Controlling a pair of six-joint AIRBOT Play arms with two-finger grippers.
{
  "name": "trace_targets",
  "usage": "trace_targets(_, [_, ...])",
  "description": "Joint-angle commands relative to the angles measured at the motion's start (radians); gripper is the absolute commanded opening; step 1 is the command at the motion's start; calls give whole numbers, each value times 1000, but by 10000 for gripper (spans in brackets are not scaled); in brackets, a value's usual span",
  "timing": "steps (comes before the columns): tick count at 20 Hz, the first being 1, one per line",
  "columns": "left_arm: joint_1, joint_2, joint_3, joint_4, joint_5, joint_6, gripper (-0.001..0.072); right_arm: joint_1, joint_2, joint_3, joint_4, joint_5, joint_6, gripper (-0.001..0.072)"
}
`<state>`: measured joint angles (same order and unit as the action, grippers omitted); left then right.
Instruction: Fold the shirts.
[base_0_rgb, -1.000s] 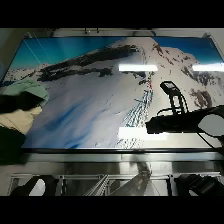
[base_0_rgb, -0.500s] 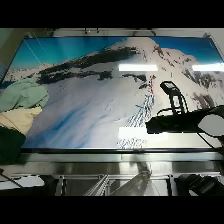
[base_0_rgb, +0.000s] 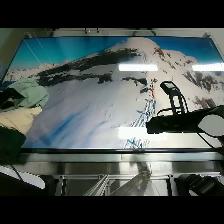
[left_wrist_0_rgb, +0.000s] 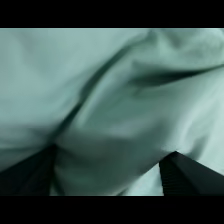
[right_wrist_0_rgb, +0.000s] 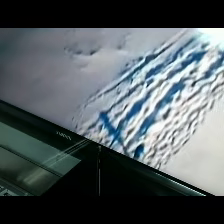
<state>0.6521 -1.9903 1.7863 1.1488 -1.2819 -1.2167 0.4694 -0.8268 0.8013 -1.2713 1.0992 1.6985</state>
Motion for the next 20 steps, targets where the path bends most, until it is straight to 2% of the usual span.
trace_targets(1, [-97,-68,113,28,-21,-19,99,1,-1,0,0,0,0,20])
trace_targets(2, [-122,-66,149,18,-27,-14,20,1,-1,0,0,0,0,21])
trace_targets(4, [-175,-66,248,-75,-91,0,21,1,-1,0,0,0,0,20])
trace_targets(6, [-226,-40,325,-259,-174,6,20,1,-1,0,0,0,0,21])
trace_targets(9, [-315,112,209,-648,-211,74,21,1,-3,0,-1,0,0,21])
trace_targets(11, [-396,201,143,-785,-264,90,21,1,-3,0,-1,0,0,21])
trace_targets(15, [-613,317,46,-804,-291,93,22,1,-3,0,0,0,0,21])
trace_targets(20, [-870,327,-96,-745,-247,142,21,1,-3,0,0,0,0,21])
